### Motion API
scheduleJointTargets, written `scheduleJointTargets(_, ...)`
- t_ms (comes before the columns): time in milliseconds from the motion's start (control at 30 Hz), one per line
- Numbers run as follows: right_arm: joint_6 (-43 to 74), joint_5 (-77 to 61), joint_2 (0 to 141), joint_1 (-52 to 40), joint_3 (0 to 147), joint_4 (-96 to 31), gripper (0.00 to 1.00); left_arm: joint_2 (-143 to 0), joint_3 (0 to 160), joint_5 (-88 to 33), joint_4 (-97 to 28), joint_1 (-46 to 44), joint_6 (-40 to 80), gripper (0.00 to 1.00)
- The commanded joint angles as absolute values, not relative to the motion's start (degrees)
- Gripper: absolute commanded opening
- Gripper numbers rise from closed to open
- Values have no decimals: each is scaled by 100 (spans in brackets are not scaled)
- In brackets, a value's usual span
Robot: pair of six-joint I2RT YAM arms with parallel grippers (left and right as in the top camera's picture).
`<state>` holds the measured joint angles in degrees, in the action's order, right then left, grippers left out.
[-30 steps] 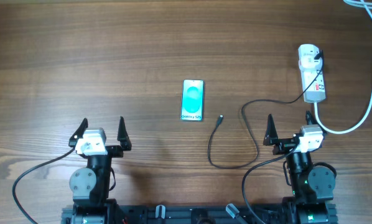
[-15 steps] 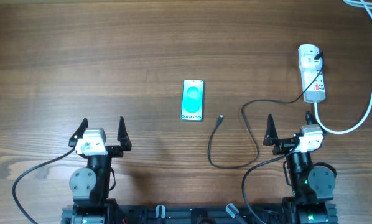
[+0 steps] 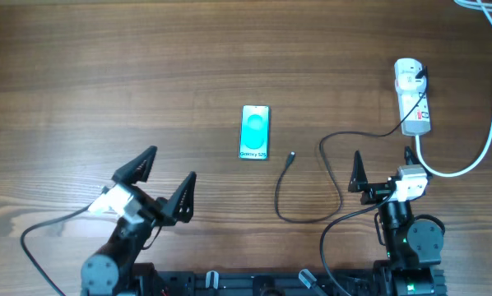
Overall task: Plug charger to phone and switch on socket
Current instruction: 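Move the left gripper over the blue phone and lower onto it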
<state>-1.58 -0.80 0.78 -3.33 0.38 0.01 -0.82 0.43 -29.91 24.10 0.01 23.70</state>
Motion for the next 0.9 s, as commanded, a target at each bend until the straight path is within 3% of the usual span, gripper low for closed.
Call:
scheduleJointTargets(0,-148,3,27,-357,30,32,100,-38,242,-2480,2783,-21,2515,100)
scheduleJointTargets(167,-150,3,27,-357,30,34,100,-366,1105,-2261,2451,-21,2440,100)
scheduleJointTargets(267,-148,3,27,-357,30,32,100,-1111,2150,-2263,1358,-21,2233,100)
scheduleJointTargets(400,-150,3,27,-357,30,32,100,-3232,4818,-2290,-1957,-21,1675,100)
scheduleJointTargets(500,-148,3,27,-357,30,32,100,-4552,6224,-3588,-3548,-21,1542,100)
scheduleJointTargets(600,-148,3,27,-357,30,34,100,-5214,6392,-4943,-3632,-34,1573,100)
scheduleJointTargets(700,-150,3,27,-357,30,32,100,-5721,6392,-4606,-3966,-338,2097,100)
scheduleJointTargets(867,-145,3,27,-357,30,32,100,-6364,6466,-2687,-4171,-1747,2742,100)
